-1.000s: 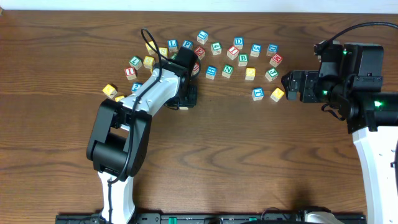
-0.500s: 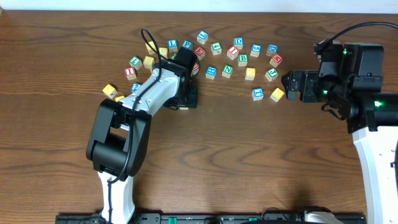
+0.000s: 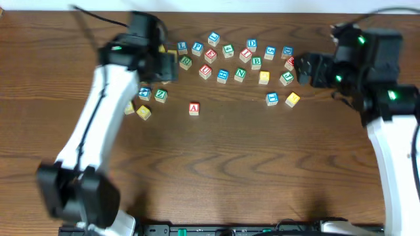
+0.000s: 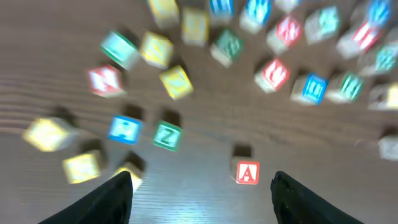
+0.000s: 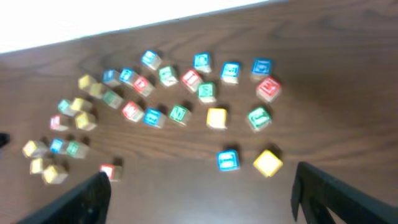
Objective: Spell out AI2
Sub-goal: 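Reach the right gripper to the red I block and grasp it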
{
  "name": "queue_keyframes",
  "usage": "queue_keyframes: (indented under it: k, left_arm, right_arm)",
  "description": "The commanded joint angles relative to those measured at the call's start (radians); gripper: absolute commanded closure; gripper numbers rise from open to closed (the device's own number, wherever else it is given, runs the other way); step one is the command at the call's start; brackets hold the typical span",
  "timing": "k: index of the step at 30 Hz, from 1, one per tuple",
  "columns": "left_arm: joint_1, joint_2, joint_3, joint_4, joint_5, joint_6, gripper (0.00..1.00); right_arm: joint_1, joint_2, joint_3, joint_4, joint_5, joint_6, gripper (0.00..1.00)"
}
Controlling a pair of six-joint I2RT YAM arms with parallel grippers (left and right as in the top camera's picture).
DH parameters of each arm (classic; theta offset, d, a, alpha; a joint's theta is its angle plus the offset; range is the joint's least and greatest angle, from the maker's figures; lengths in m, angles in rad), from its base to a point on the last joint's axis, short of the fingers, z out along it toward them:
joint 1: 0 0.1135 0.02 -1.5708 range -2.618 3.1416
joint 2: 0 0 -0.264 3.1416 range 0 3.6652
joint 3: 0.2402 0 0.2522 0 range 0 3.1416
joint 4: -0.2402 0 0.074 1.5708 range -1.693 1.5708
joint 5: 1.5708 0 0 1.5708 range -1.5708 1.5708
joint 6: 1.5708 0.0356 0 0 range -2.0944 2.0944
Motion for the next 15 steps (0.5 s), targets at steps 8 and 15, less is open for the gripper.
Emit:
queue_keyframes:
  k: [8,15]
  left_arm:
    - [0.112,-0.087,0.014,-0.046,-0.007,0.029,0.29]
    - [0.111,-0.072,0.010,-0.053,-0.007,0.028,0.28]
  right_arm:
    - [0.206,0.632,0.824,-0.284,0.105,0.132,0.22]
    - [0.261,0.894,1.035,-0.266,0.209,0.303,0.31]
